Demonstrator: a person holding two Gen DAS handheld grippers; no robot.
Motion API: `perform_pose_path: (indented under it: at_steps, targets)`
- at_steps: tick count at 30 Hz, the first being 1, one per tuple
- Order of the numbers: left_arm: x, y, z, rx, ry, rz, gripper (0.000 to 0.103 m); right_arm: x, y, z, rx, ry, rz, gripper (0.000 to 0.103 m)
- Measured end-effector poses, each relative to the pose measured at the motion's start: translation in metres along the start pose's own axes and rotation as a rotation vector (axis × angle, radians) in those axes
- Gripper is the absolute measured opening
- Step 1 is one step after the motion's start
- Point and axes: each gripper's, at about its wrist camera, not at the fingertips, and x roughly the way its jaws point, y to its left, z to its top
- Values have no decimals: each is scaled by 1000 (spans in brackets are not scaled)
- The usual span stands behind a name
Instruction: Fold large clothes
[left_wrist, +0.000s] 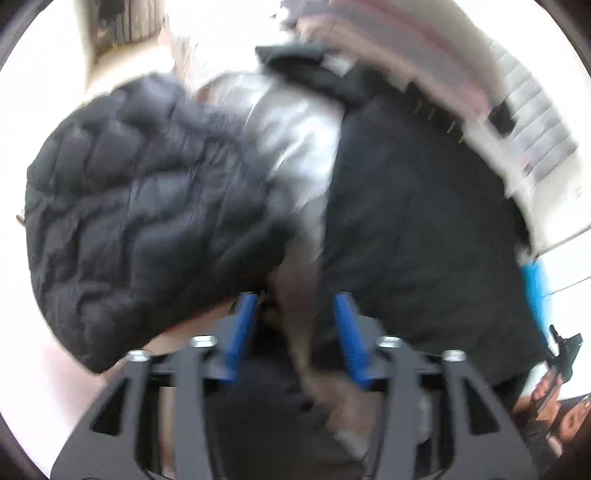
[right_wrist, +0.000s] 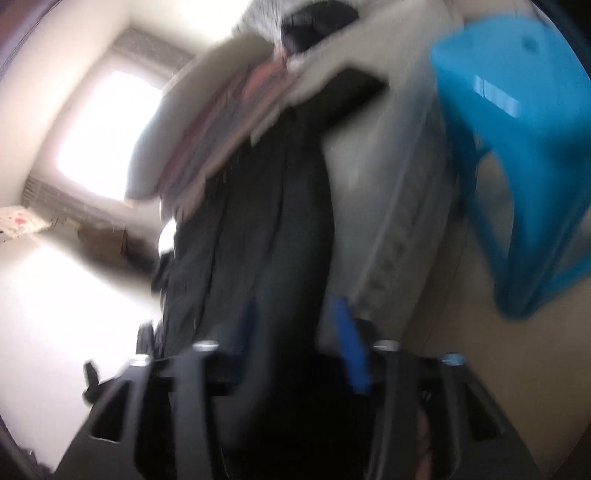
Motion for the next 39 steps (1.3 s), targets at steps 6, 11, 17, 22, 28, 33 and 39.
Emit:
perform_pose_path:
  at_steps: [6,11,17,22,28,33,39]
  targets:
    - [25,-121,27,205,-75,-185,79,44,67,68,-499,-287,-502,96]
    - [85,-230,51,285,-41,-331,79,142,69,87,-939,-273,-769,96]
    - [169,-329,86,327,9,-426,79,200,41,87,-1191,-294,-833,96]
    - [210,-345,92,283,40,-489,79,231,25,105,-1233,-237,-827,96]
    - [243,-333,101,181,110,-497,79,252,18,117,-1277,-199,-801,96]
    - [242,-332,103,186,95,-500,79,262,12,133,-1247,-182,-776,96]
    - [248,-332,102,188,113,-498,80,254,1,169,-981,-86,-595,32]
